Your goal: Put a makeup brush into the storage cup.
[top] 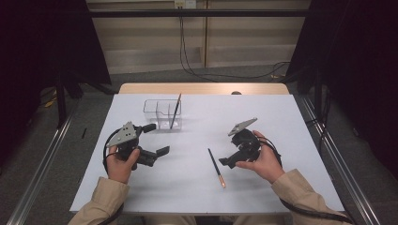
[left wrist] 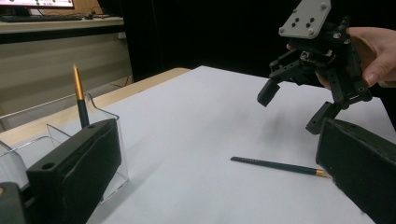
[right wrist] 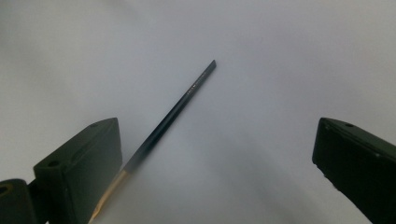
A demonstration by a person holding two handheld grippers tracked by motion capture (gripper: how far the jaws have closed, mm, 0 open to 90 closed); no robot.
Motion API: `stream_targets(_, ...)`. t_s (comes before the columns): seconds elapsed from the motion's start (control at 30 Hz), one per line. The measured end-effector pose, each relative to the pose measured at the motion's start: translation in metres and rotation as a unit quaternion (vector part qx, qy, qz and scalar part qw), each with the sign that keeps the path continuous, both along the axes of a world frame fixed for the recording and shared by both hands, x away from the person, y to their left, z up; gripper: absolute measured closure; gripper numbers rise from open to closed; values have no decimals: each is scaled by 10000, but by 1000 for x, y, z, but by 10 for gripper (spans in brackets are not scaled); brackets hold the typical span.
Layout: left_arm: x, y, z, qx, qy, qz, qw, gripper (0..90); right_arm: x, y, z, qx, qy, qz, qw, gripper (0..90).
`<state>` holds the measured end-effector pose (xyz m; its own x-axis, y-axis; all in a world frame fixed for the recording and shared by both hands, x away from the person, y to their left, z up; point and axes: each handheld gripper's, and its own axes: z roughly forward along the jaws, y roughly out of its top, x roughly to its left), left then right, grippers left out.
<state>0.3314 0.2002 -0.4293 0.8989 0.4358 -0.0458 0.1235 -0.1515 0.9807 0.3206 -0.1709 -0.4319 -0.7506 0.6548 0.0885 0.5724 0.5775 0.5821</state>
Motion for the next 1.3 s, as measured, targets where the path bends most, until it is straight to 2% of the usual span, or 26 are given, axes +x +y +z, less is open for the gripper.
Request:
stream_targets(0.37, 0, 0, 0, -9, 10, 20, 10000, 0, 2, 10, 0, -348, 172, 146, 9991, 18)
stream_targets(0.8, -1, 2, 0, 28, -5, 44, 10000, 0, 1, 25, -7, -618, 596, 334, 9958, 62)
stream_targets(0.93, -2, 3, 0, 17, -2, 65, 10000, 0, 1, 29, -9, -706, 656, 347, 9947, 62)
stream_targets(1.07, -2, 5, 0, 38, -2, 105, 9999, 0, 0, 35, -12, -840, 683, 462, 9930, 89)
stream_targets(1.3, -3, 5, 0, 25, -1, 133, 9999, 0, -1, 40, -19, -960, 803, 631, 9901, 216)
